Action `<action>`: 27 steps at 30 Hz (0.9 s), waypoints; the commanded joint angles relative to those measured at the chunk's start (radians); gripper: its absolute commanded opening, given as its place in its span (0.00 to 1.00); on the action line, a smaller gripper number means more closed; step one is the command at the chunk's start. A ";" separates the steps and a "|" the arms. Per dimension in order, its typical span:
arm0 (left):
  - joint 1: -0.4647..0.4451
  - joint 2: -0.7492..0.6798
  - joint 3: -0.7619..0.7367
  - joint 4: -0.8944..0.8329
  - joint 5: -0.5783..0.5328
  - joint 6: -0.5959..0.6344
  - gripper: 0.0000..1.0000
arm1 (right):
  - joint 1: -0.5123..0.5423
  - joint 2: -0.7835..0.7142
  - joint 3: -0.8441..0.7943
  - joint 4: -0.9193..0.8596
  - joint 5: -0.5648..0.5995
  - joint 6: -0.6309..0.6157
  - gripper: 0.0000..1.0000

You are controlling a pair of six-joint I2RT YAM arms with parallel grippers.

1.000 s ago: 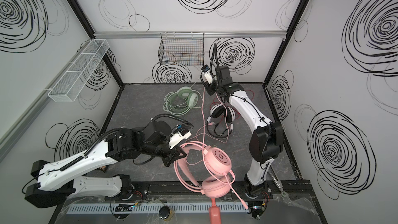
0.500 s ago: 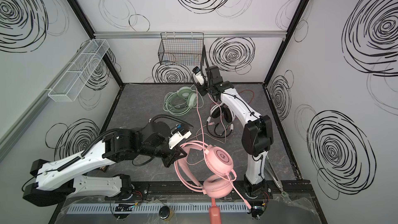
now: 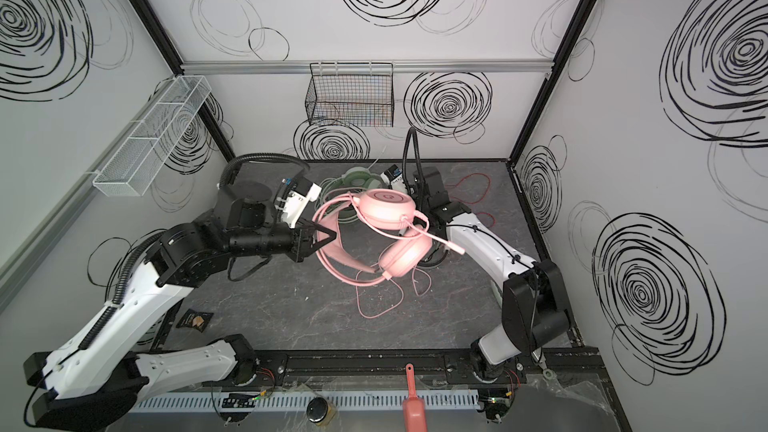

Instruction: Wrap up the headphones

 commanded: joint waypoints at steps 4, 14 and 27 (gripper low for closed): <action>0.155 -0.021 0.114 0.129 0.150 -0.084 0.00 | 0.010 -0.083 -0.232 0.443 -0.344 0.199 0.00; 0.222 0.019 0.210 0.076 0.058 -0.092 0.00 | 0.138 -0.156 -0.370 0.449 -0.277 0.248 0.00; 0.257 0.024 0.163 -0.008 -0.290 -0.033 0.00 | 0.212 -0.581 -0.498 0.051 -0.021 0.274 0.00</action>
